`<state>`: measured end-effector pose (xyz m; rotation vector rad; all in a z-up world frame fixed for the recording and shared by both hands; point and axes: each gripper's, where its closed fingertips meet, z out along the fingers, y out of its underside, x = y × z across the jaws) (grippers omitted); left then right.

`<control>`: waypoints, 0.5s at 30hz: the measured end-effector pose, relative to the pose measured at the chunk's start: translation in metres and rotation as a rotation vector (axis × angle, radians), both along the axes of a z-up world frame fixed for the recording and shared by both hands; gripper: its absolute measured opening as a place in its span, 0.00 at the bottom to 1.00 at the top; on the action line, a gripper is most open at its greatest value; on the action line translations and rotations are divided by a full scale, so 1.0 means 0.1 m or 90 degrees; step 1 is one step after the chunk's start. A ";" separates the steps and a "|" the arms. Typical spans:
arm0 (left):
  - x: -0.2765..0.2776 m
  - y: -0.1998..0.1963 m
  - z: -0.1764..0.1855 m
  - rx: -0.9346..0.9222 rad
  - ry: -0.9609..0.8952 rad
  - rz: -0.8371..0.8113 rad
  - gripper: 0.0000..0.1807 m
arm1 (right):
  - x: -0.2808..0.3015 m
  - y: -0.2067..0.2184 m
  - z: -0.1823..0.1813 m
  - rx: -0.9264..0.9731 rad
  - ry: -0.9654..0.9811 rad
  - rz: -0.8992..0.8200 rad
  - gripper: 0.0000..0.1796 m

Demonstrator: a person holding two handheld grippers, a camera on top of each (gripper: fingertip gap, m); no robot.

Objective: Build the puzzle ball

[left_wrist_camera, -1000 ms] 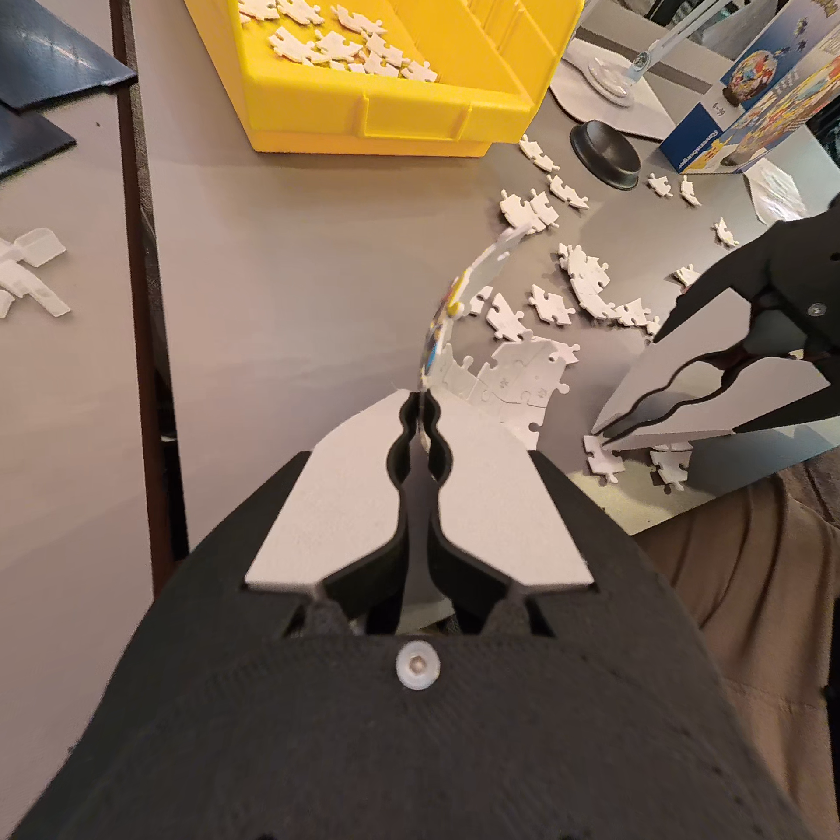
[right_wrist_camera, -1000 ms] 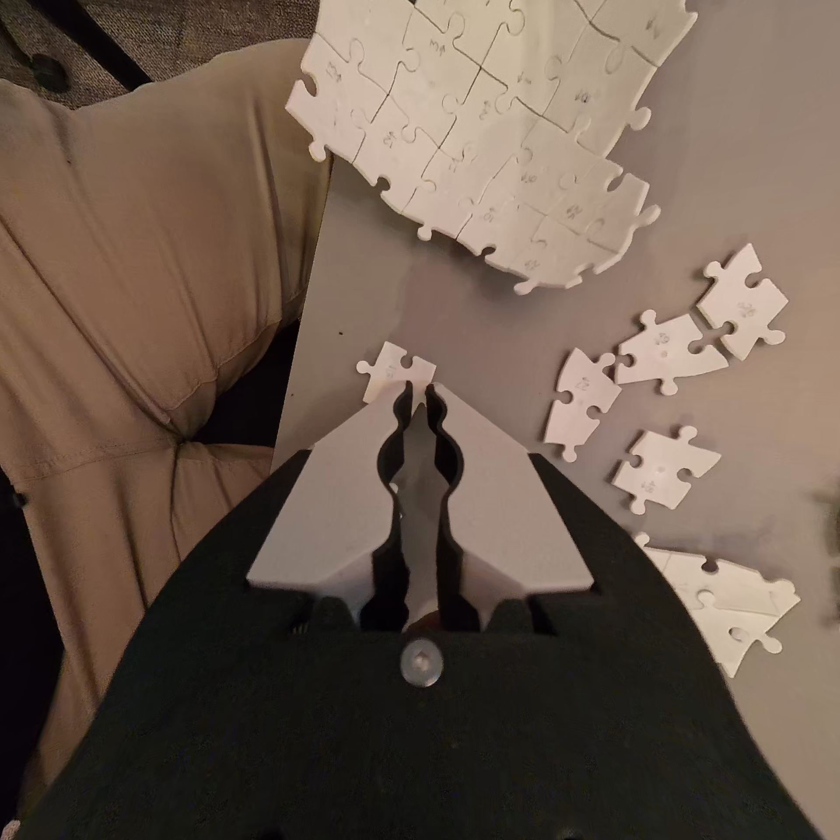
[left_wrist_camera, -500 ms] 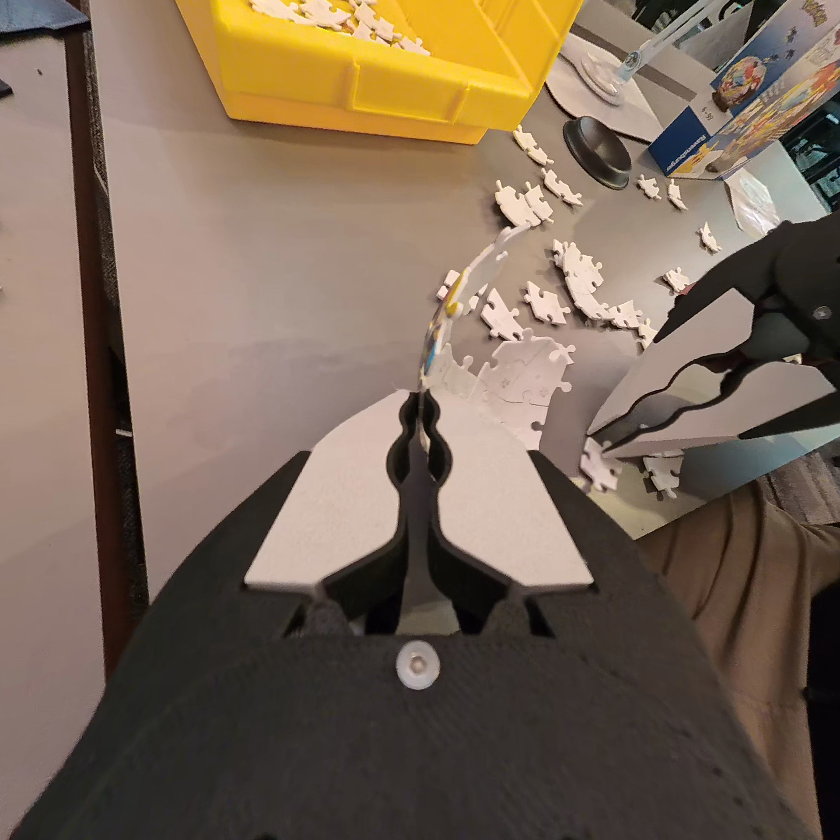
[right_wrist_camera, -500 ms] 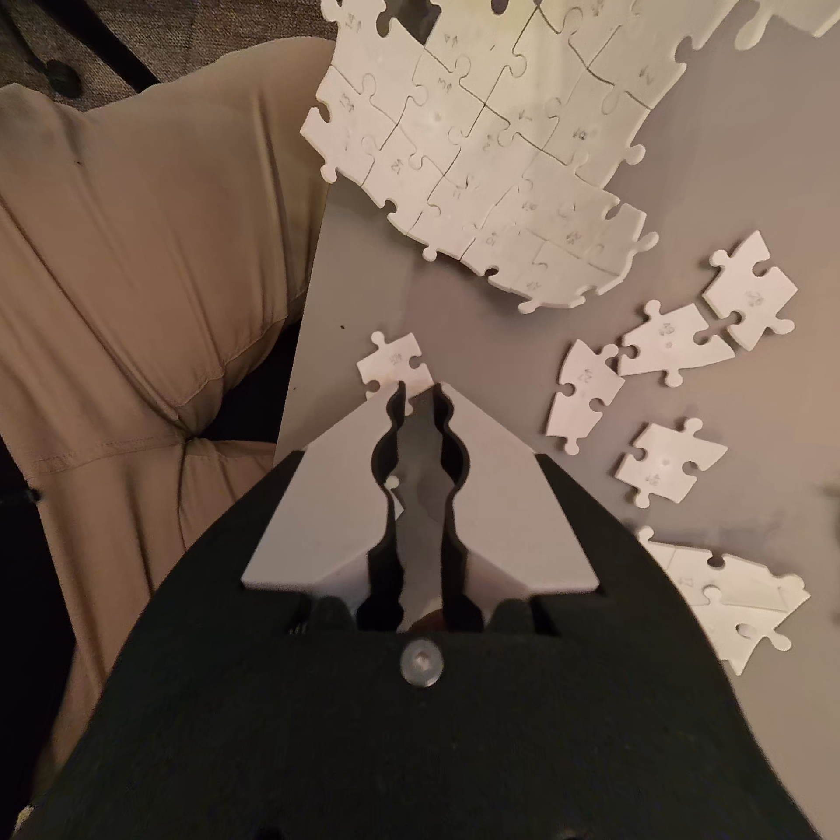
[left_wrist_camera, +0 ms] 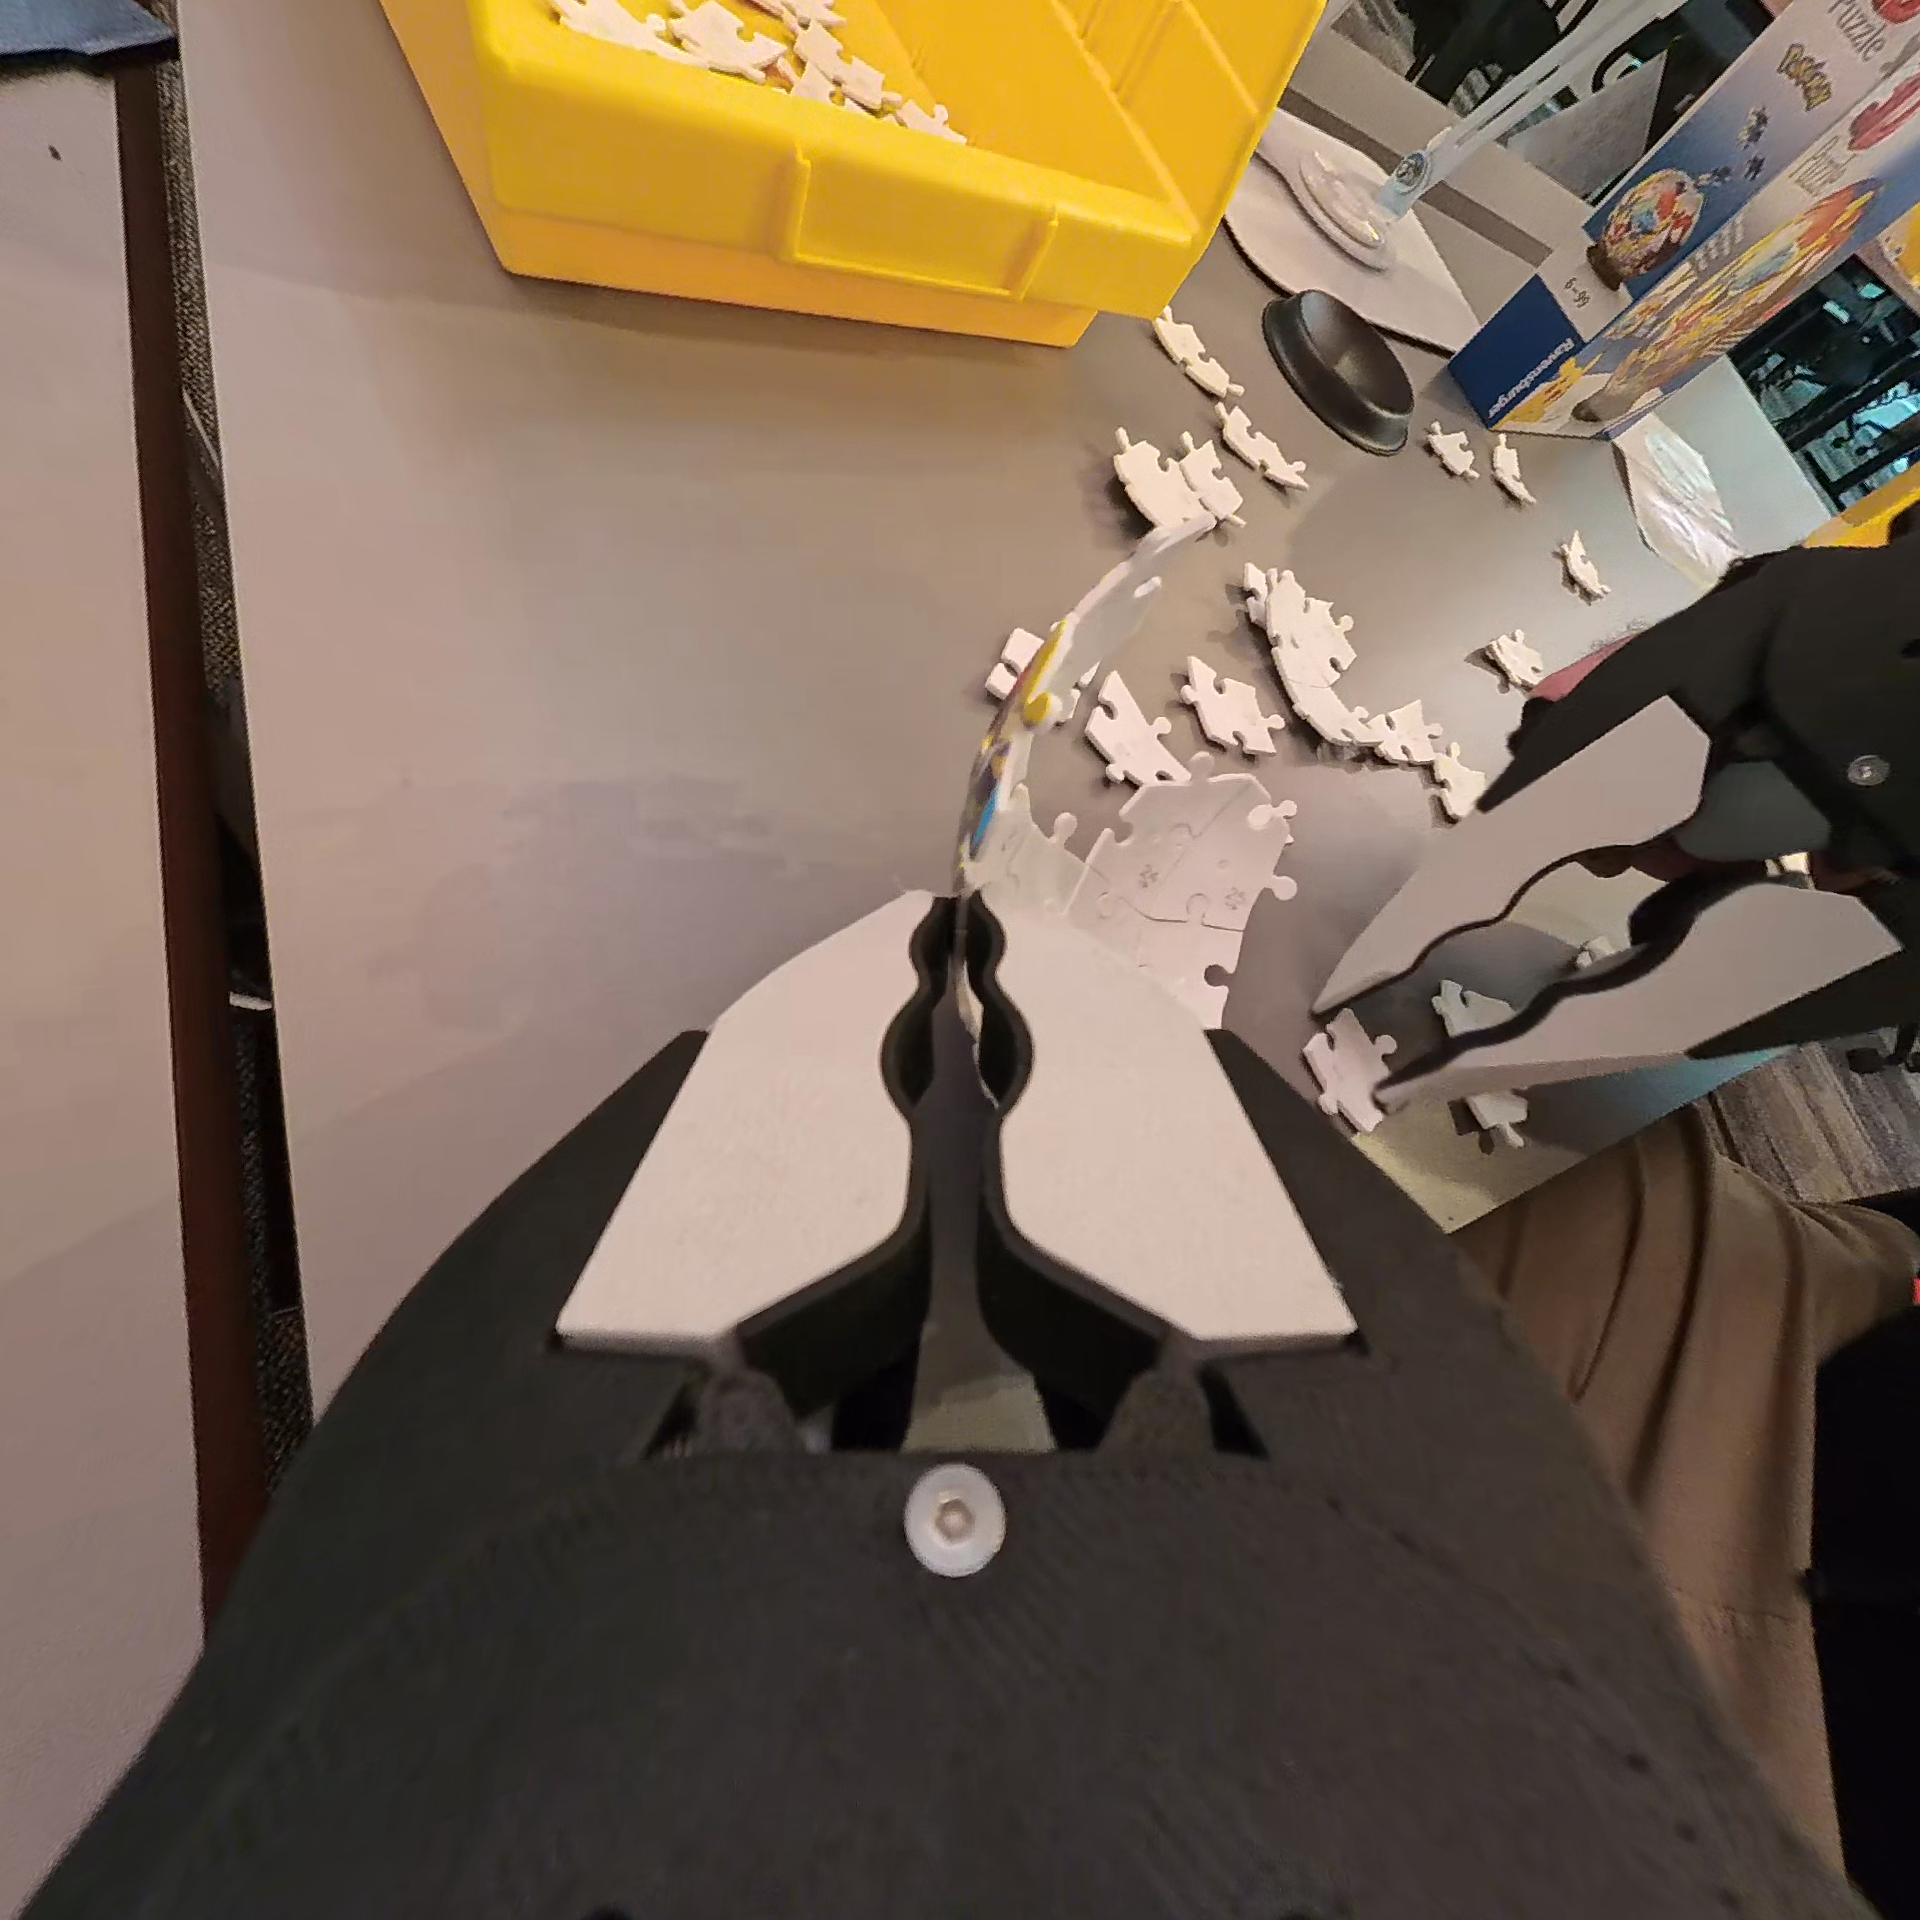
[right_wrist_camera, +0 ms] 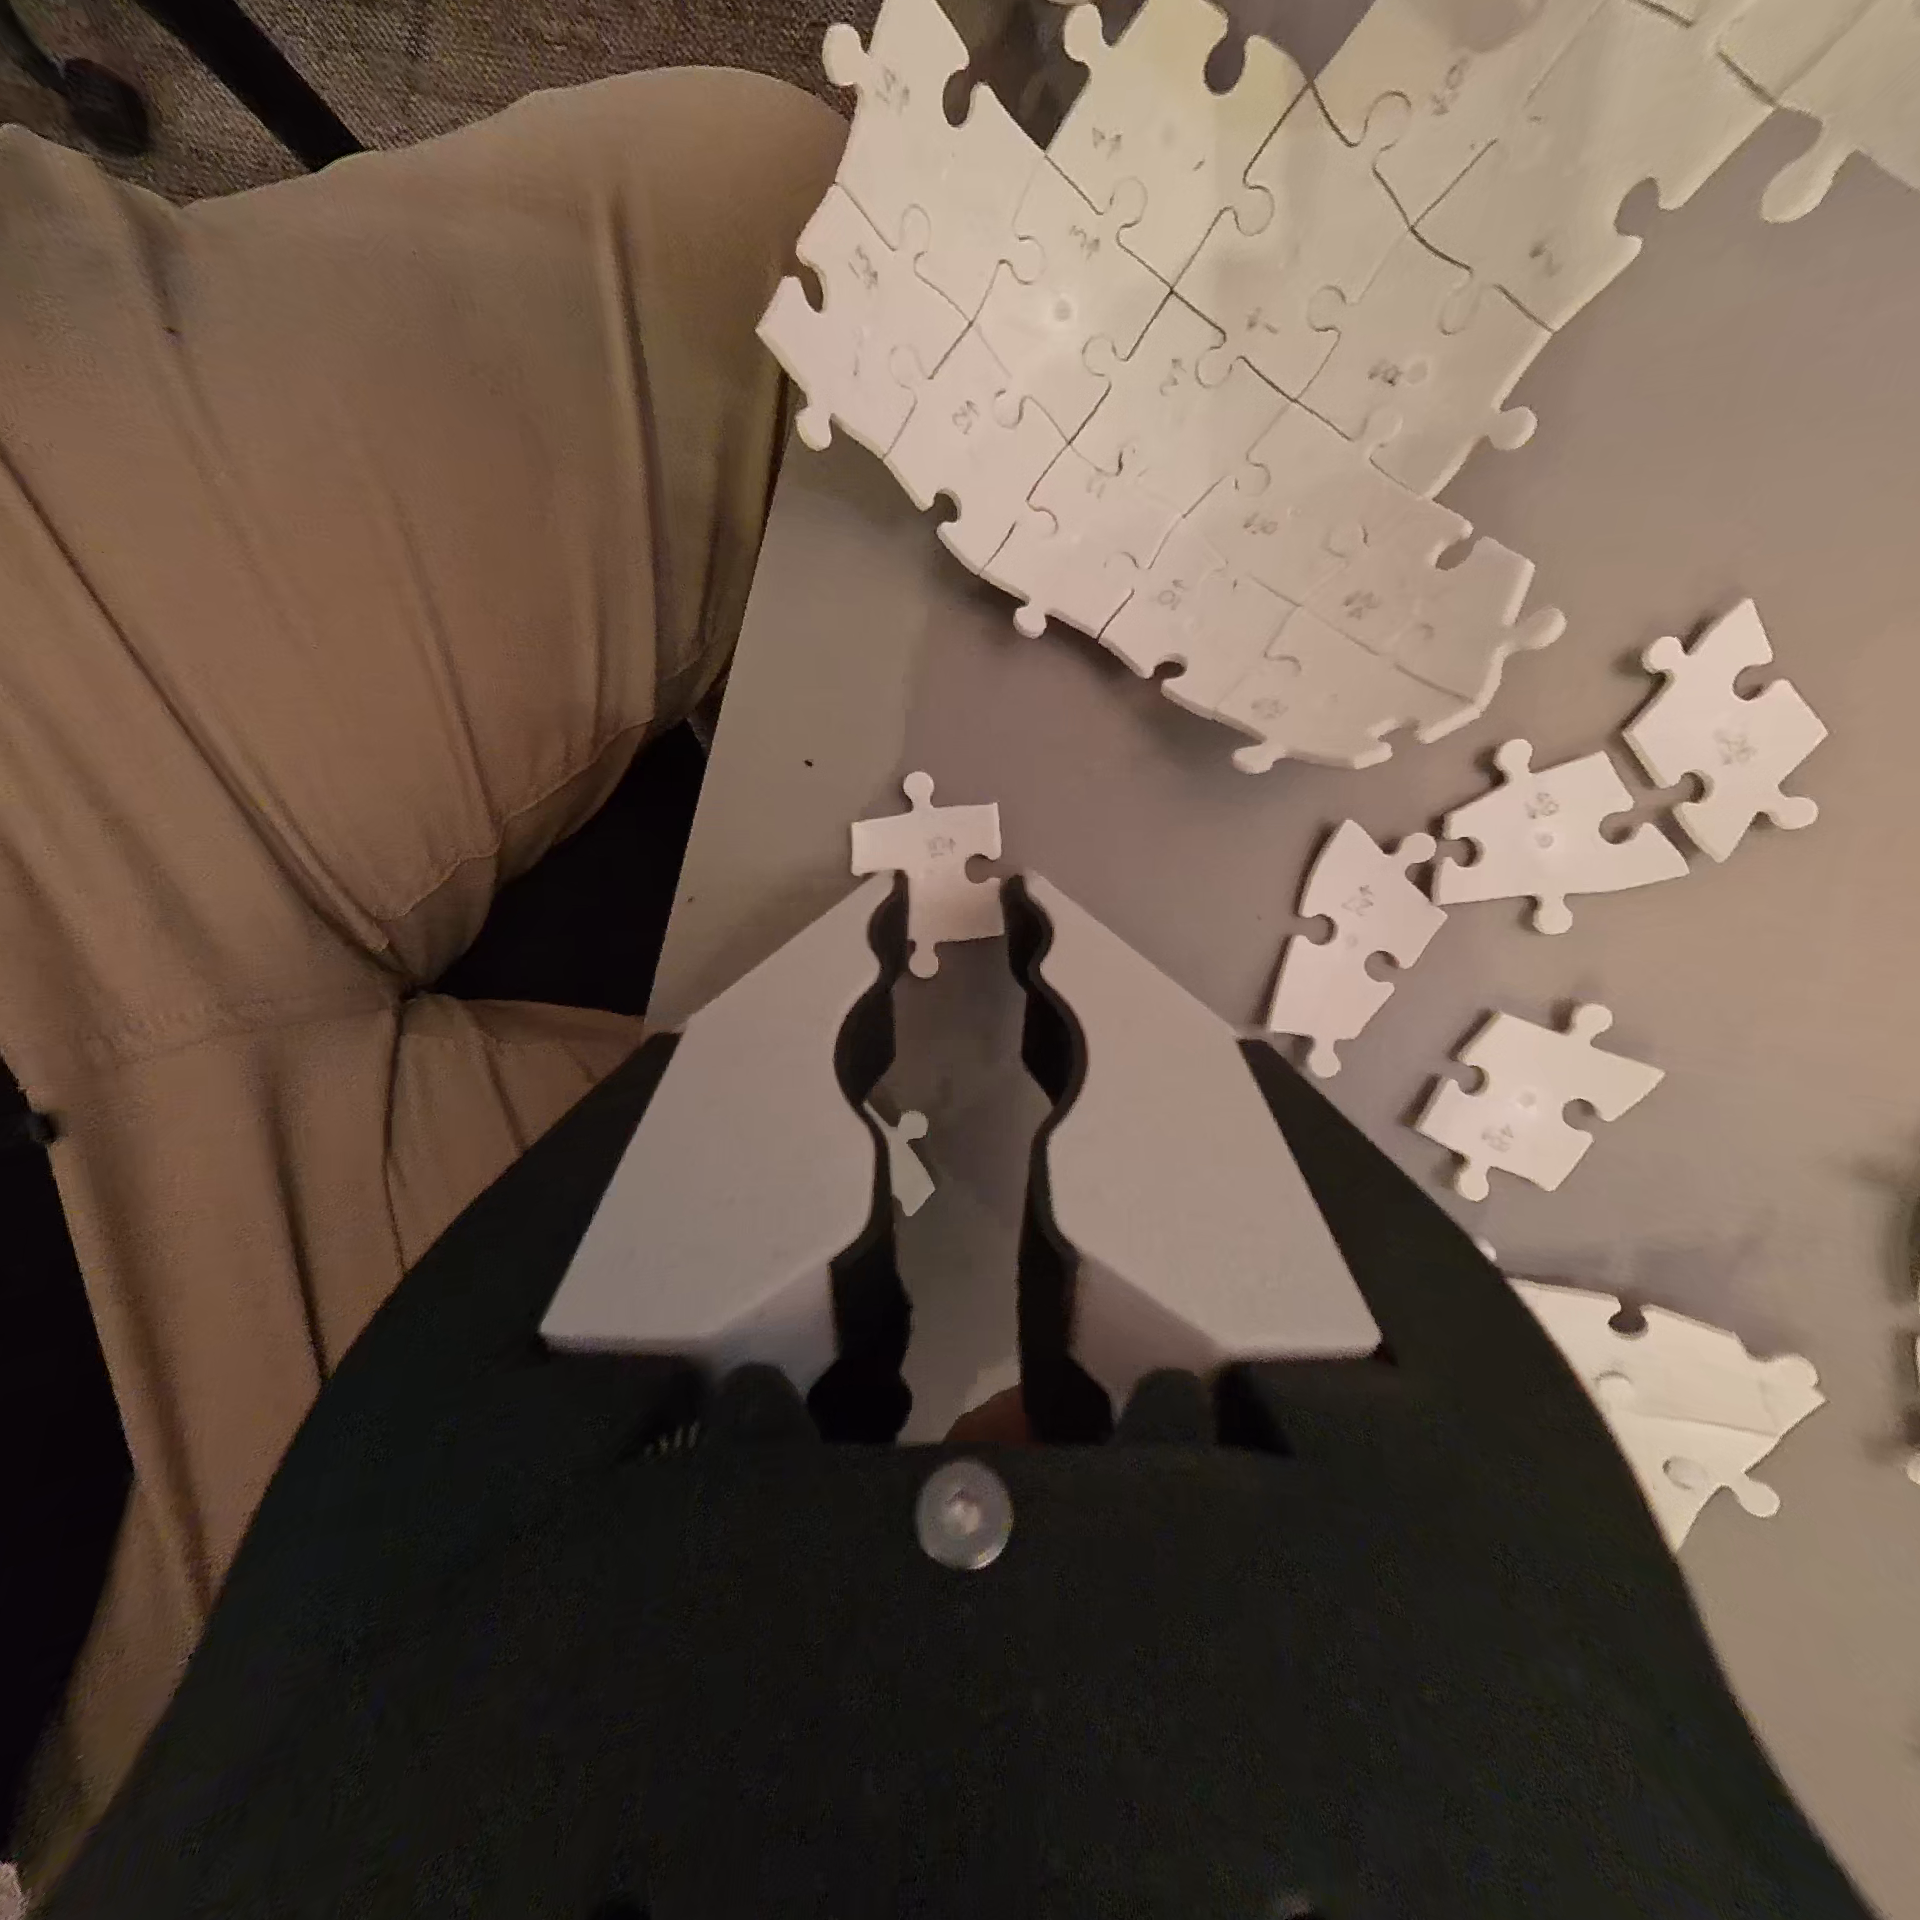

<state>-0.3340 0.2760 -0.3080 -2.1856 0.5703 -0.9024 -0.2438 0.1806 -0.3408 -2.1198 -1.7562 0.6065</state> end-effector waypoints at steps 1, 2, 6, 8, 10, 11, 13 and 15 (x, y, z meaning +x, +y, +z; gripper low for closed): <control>0.00 0.00 0.00 0.000 -0.001 0.000 0.01 | 0.01 0.01 0.00 0.002 -0.002 -0.004 0.08; 0.00 0.00 0.00 -0.001 -0.001 0.000 0.01 | 0.01 0.02 0.00 0.000 -0.001 -0.007 0.07; 0.00 0.00 0.00 -0.002 -0.003 0.001 0.02 | 0.02 0.03 0.00 -0.006 0.006 -0.016 0.05; 0.00 0.00 0.00 -0.003 -0.005 0.001 0.02 | 0.02 0.03 0.00 -0.008 0.008 -0.019 0.04; 0.00 0.00 0.00 -0.007 -0.008 0.001 0.02 | 0.03 0.04 0.00 -0.011 0.008 -0.021 0.03; 0.00 0.00 0.00 -0.007 -0.009 0.002 0.02 | 0.04 0.04 0.00 -0.013 0.009 -0.022 0.03; -0.01 0.00 -0.01 -0.009 -0.009 0.002 0.03 | 0.04 0.04 0.00 -0.014 0.011 -0.023 0.02; -0.01 0.00 0.00 -0.011 -0.011 0.002 0.03 | 0.05 0.05 0.00 -0.014 0.009 -0.024 0.01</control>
